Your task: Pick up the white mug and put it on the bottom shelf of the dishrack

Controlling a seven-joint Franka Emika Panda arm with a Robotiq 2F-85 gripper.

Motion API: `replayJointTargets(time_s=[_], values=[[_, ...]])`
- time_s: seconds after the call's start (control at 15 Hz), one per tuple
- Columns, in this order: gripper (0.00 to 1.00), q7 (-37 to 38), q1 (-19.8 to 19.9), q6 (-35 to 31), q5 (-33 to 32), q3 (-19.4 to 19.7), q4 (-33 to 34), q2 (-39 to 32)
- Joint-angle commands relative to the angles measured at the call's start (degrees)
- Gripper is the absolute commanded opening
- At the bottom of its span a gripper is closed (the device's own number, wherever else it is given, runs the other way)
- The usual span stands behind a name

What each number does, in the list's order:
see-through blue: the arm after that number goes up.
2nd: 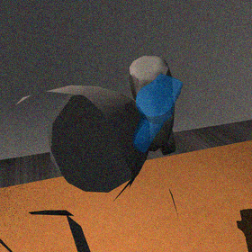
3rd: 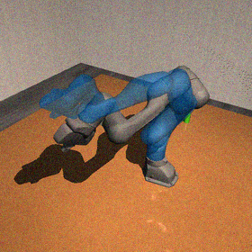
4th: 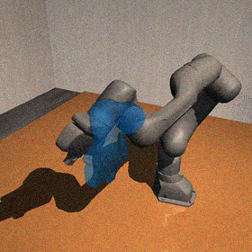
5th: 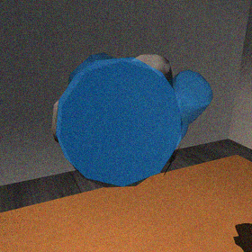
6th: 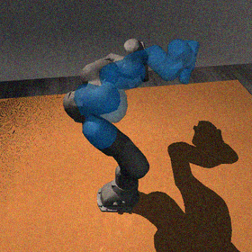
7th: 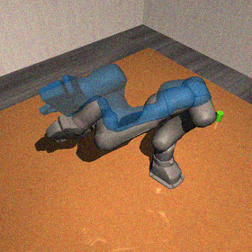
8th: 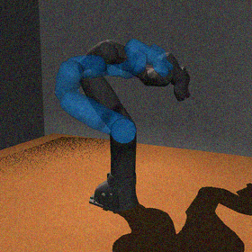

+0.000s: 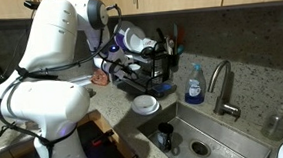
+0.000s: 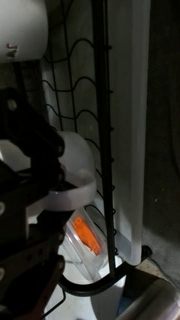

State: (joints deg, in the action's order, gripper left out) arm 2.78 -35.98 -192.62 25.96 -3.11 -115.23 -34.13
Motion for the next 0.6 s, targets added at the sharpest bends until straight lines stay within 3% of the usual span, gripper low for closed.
replayJointTargets(time_s=[0.0, 0.53], values=[[0.03, 1.45, -2.77, 0.06, 2.12, 2.82, 4.15, -2.32], [0.03, 1.89, -8.93, 1.15, 6.66, 10.41, 10.57, -7.54]])
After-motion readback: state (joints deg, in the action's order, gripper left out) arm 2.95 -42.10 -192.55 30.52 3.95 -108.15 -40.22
